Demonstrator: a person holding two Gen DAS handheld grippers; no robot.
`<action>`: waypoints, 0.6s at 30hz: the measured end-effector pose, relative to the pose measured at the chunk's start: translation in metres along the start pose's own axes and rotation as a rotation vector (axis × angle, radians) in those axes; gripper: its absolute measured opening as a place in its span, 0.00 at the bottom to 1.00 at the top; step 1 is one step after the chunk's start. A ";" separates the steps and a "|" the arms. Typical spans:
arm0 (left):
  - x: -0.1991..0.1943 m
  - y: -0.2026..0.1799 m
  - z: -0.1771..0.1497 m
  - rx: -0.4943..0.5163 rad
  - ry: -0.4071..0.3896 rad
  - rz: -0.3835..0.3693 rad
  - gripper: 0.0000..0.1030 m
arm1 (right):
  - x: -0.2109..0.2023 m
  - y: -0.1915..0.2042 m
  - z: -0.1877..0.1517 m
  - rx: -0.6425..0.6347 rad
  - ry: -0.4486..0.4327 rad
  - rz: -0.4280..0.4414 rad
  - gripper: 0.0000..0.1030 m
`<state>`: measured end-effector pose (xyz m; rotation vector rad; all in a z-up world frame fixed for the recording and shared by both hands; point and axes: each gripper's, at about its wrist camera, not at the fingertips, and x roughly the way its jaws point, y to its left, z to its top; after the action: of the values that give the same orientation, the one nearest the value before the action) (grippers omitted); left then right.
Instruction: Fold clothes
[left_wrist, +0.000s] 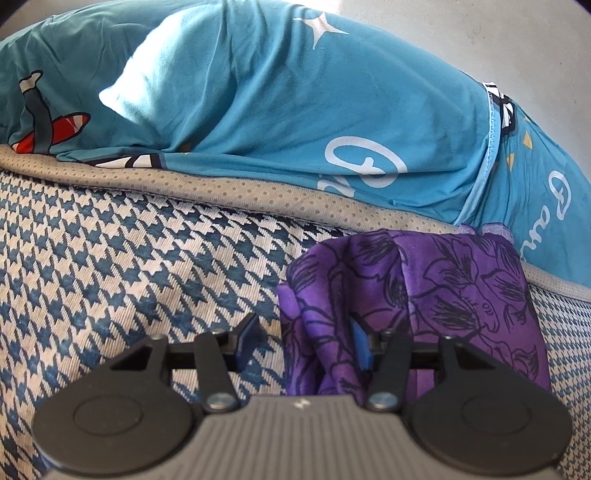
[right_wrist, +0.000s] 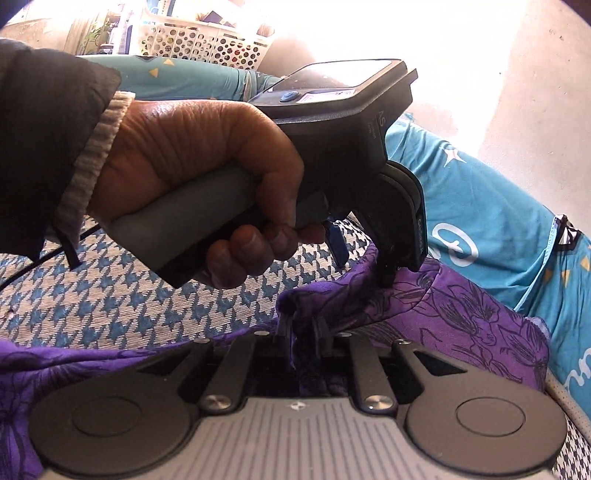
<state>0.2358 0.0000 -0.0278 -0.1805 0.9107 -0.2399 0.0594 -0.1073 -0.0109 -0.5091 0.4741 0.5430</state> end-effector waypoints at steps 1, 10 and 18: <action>-0.002 0.001 0.001 -0.005 -0.006 0.004 0.50 | -0.002 0.001 0.001 -0.006 -0.003 -0.006 0.15; -0.018 0.013 0.011 -0.056 -0.044 0.006 0.51 | -0.018 -0.031 0.010 0.251 -0.070 0.046 0.15; -0.024 0.002 0.008 -0.007 -0.062 0.053 0.61 | 0.000 -0.035 0.008 0.340 -0.057 0.074 0.15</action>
<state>0.2285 0.0091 -0.0053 -0.1693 0.8540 -0.1813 0.0826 -0.1281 0.0065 -0.1513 0.5199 0.5330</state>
